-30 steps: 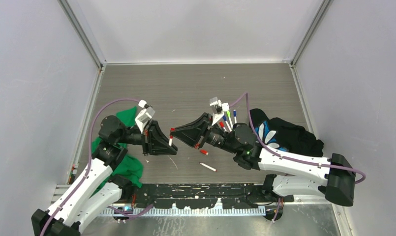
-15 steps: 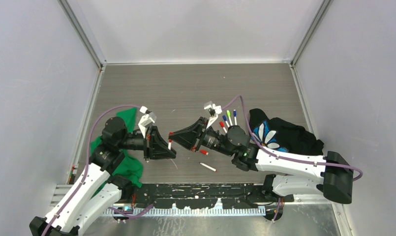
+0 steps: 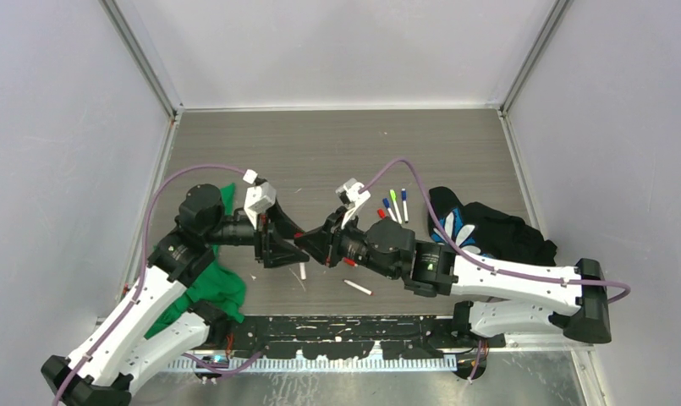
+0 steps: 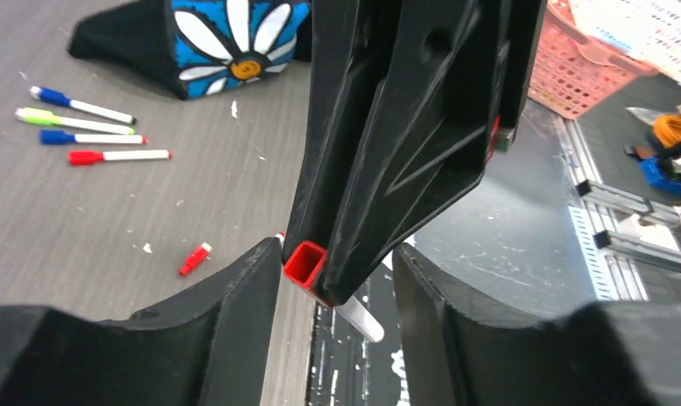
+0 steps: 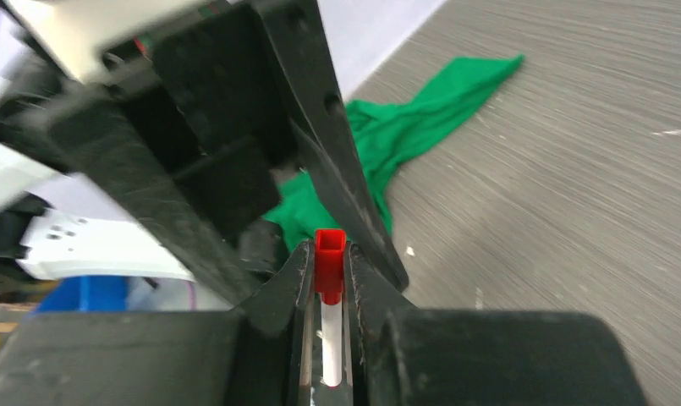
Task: Insert the pens into the pen caps
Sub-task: Insert the pen cap onto the pen, then place the pen at the center of the board.
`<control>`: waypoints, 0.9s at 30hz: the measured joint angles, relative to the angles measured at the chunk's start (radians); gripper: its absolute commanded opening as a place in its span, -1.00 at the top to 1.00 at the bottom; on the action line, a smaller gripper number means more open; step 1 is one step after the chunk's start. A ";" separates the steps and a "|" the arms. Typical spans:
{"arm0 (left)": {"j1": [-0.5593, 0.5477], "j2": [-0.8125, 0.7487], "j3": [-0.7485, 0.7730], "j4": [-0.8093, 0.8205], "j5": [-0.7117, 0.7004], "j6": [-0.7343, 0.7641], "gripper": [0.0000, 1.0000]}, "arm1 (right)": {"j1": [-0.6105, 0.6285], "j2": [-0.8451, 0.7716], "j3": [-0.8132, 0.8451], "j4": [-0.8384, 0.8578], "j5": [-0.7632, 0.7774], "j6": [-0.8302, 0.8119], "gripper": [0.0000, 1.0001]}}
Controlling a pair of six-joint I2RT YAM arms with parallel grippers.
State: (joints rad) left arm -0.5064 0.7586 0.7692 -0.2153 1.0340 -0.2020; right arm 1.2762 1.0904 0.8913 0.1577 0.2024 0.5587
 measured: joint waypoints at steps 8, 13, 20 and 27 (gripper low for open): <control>-0.030 -0.024 0.053 -0.113 -0.132 0.175 -0.95 | -0.041 0.021 0.124 -0.312 0.184 -0.149 0.98; -0.008 -0.084 0.053 -0.135 -0.283 0.191 -0.96 | -0.279 0.063 0.167 -0.443 0.130 -0.214 0.98; 0.116 -0.095 0.062 -0.151 -0.643 0.135 -0.96 | -0.561 0.316 0.187 -0.601 -0.047 -0.330 0.98; 0.137 -0.105 0.061 -0.193 -0.864 0.112 -0.96 | -0.580 0.531 0.201 -0.672 -0.092 -0.421 0.98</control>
State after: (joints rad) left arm -0.3698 0.6533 0.8299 -0.4080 0.1696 -0.0898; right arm 0.6960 1.6211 1.0927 -0.5144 0.1108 0.1375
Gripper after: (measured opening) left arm 0.981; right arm 0.181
